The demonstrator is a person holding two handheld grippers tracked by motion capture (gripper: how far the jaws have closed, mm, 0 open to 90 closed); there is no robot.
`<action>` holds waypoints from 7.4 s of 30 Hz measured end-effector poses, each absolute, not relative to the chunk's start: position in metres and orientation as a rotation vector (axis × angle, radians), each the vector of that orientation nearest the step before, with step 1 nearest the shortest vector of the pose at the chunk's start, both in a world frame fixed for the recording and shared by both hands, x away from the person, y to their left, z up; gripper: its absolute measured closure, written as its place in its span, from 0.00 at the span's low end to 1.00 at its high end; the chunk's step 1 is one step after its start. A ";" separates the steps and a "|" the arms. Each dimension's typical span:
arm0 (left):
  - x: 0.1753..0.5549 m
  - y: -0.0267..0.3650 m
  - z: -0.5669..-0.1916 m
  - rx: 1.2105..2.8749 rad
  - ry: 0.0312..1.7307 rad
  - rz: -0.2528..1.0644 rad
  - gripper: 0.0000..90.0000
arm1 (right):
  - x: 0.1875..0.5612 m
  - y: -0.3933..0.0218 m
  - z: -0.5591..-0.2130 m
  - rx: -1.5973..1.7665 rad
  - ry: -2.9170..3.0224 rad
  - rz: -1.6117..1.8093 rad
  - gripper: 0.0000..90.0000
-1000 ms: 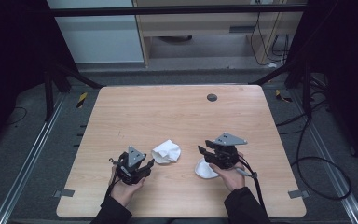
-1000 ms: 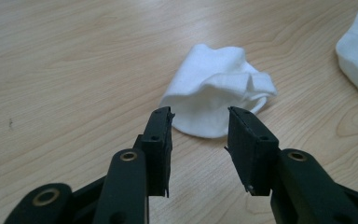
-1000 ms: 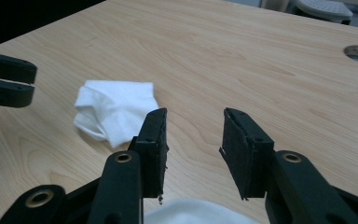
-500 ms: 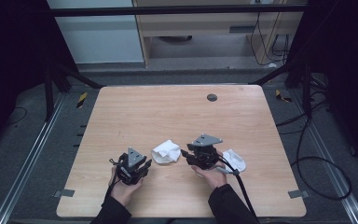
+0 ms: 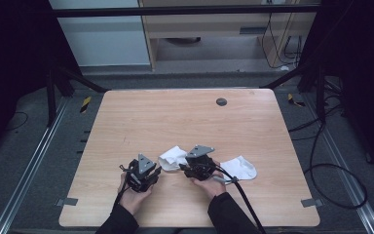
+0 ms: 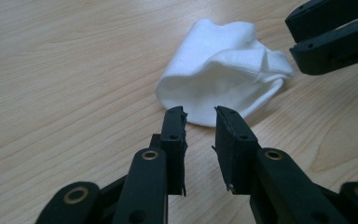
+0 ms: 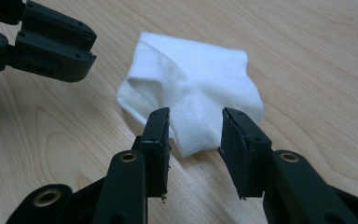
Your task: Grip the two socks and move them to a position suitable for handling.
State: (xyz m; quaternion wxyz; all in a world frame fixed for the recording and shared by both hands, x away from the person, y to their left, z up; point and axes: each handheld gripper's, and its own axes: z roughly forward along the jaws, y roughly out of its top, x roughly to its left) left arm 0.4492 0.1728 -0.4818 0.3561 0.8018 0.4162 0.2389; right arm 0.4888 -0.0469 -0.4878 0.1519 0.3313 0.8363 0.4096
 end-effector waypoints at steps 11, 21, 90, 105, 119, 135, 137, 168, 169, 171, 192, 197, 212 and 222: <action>0.455 0.171 -0.487 2.068 1.082 0.612 0.76 | 0.496 -0.041 -0.501 0.948 2.446 1.113 0.79; 0.460 0.165 -0.493 2.088 1.032 0.610 0.67 | 0.497 -0.041 -0.503 0.975 2.453 1.113 0.96; 0.470 0.152 -0.503 2.162 0.965 0.573 0.98 | 0.506 -0.026 -0.482 1.136 2.278 1.411 0.96; 0.467 0.155 -0.498 2.187 0.934 0.509 0.99 | 0.509 -0.035 -0.474 1.184 2.185 1.453 0.96; 0.460 0.174 -0.488 2.216 0.917 0.515 1.00 | 0.512 -0.046 -0.469 1.283 2.107 1.399 0.95; 0.464 0.178 -0.492 2.258 0.924 0.491 1.00 | 0.518 -0.045 -0.476 1.304 2.098 1.341 0.94; 0.464 0.179 -0.493 2.259 0.924 0.489 0.99 | 0.518 -0.046 -0.476 1.298 2.093 1.345 0.93; 0.469 0.185 -0.495 2.229 0.978 0.500 0.99 | 0.502 -0.037 -0.498 1.039 2.346 1.270 0.73; 0.469 0.185 -0.495 2.229 0.980 0.500 0.99 | 0.502 -0.035 -0.500 1.039 2.355 1.264 0.74; 0.470 0.185 -0.495 2.233 0.980 0.500 0.99 | 0.503 -0.032 -0.504 1.034 2.375 1.234 0.80; 0.465 0.199 -0.485 2.217 0.950 0.447 0.99 | 0.493 -0.057 -0.470 1.137 2.304 1.396 0.96; 0.461 0.213 -0.480 2.231 0.922 0.405 0.99 | 0.494 -0.067 -0.467 1.222 2.280 1.418 0.96; 0.466 0.217 -0.489 2.235 0.972 0.449 0.98 | 0.516 -0.053 -0.488 1.257 2.184 1.288 0.80; 0.461 0.216 -0.479 2.108 1.045 0.490 0.74 | 0.511 -0.066 -0.476 1.199 2.106 1.350 0.73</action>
